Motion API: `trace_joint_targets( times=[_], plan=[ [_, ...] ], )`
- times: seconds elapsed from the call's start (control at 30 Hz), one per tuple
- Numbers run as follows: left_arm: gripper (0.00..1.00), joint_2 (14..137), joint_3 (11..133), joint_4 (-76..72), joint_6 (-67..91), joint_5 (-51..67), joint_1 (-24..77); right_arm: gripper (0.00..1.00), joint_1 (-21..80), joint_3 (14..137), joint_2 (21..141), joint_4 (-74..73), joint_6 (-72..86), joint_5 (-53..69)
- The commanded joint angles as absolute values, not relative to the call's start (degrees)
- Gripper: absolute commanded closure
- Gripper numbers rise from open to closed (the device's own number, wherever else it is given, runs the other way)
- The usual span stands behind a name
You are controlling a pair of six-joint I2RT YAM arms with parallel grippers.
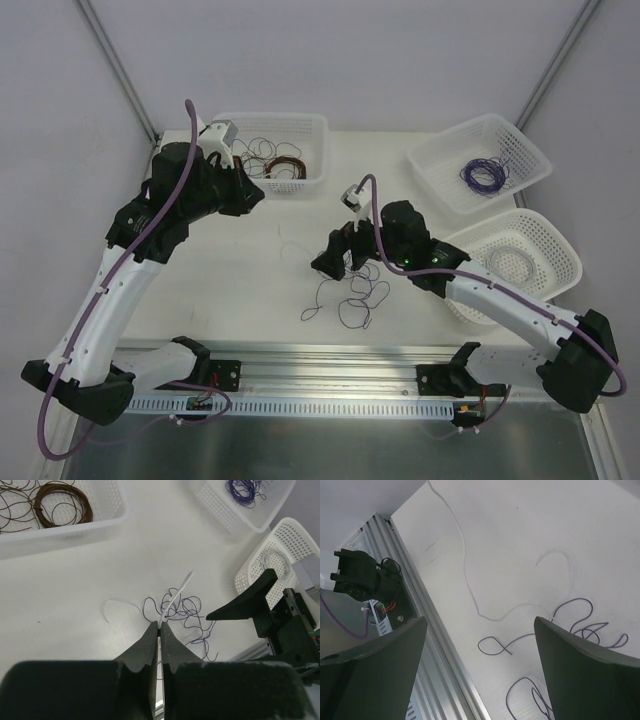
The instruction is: Untangle the cables
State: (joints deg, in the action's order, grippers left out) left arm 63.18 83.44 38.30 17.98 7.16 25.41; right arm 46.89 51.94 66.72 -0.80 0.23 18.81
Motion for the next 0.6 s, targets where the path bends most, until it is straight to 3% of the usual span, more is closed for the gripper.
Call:
trace_joint_targets(
  times=[0.0,0.23,0.33,0.43,0.47,0.53,0.57],
  plan=[
    [1.00,60.6,82.4,34.6,21.6,10.8,25.1,0.07,48.9,56.5,69.9,6.1,-0.8,22.7],
    [1.00,59.2,80.5,33.8,22.7,11.0,25.1,0.12,51.7,60.0,80.0,8.3,-0.5,22.3],
    [1.00,58.4,79.8,33.6,22.5,10.5,25.1,0.25,52.1,59.9,82.8,9.4,-0.3,22.9],
    [1.00,57.5,78.8,33.6,21.7,9.0,25.0,0.46,52.6,59.0,82.3,9.5,1.1,22.2],
    [1.00,57.3,78.1,33.5,21.4,8.4,25.1,0.62,52.6,58.9,81.5,9.1,1.0,21.9],
    [1.00,56.5,77.2,33.5,20.7,6.7,25.1,0.76,52.6,59.2,80.0,6.3,0.3,20.4],
    [1.00,56.3,76.0,33.6,20.4,6.0,25.1,0.88,52.6,59.4,78.3,5.2,-1.3,19.8]
  ],
)
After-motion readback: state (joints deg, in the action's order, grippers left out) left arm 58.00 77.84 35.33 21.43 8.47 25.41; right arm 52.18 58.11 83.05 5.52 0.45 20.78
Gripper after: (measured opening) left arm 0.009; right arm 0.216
